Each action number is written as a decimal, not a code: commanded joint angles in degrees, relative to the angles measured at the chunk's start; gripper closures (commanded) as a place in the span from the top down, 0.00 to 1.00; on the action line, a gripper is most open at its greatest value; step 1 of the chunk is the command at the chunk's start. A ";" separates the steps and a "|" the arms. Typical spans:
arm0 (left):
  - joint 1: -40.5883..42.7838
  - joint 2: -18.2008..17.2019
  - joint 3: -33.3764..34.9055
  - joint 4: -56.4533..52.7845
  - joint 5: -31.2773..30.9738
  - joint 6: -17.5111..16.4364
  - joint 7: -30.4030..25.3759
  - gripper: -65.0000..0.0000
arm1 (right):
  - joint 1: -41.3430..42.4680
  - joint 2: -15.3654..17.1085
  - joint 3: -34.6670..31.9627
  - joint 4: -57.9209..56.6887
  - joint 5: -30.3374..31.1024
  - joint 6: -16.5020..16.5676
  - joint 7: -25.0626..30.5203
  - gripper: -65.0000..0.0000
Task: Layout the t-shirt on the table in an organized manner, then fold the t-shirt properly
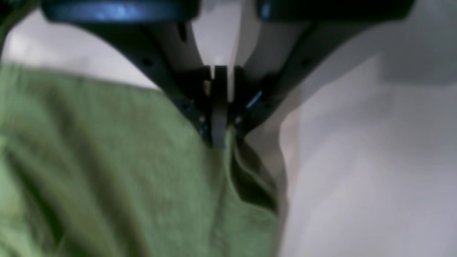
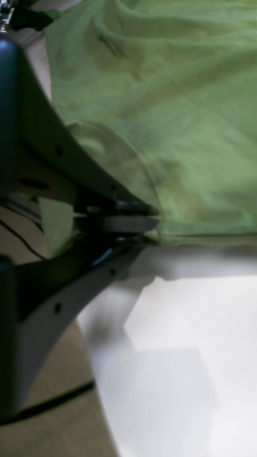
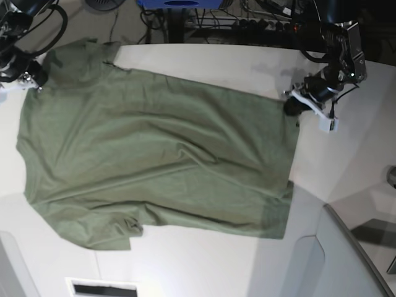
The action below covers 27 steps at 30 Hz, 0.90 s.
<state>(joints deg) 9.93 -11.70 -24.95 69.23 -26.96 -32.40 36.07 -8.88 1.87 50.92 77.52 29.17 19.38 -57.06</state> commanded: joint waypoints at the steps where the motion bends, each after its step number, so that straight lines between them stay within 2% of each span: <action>1: 1.10 -0.91 -0.24 3.87 -0.16 0.10 0.63 0.00 | 0.40 1.08 0.47 2.97 0.85 0.45 0.13 0.00; 11: 9.45 -1.88 -0.33 21.45 -0.16 0.18 10.21 0.00 | 0.58 0.99 0.56 9.83 0.77 0.01 -5.93 0.01; 16: 13.67 -1.88 -0.33 27.60 -0.16 0.18 12.32 0.00 | 0.40 1.16 0.56 10.97 0.68 0.01 -6.02 0.01; 23: 17.01 -1.88 -1.56 30.86 -0.16 0.18 12.32 0.00 | 0.40 1.25 0.56 10.88 0.59 0.01 -7.78 0.01; 27: 19.56 -1.88 -1.56 33.58 -0.16 0.18 12.32 0.00 | 0.40 3.36 0.56 10.70 0.59 -0.08 -7.78 0.01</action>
<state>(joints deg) 28.99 -12.91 -26.17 102.02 -26.87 -31.97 48.80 -8.62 4.27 51.16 87.31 29.19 19.31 -65.63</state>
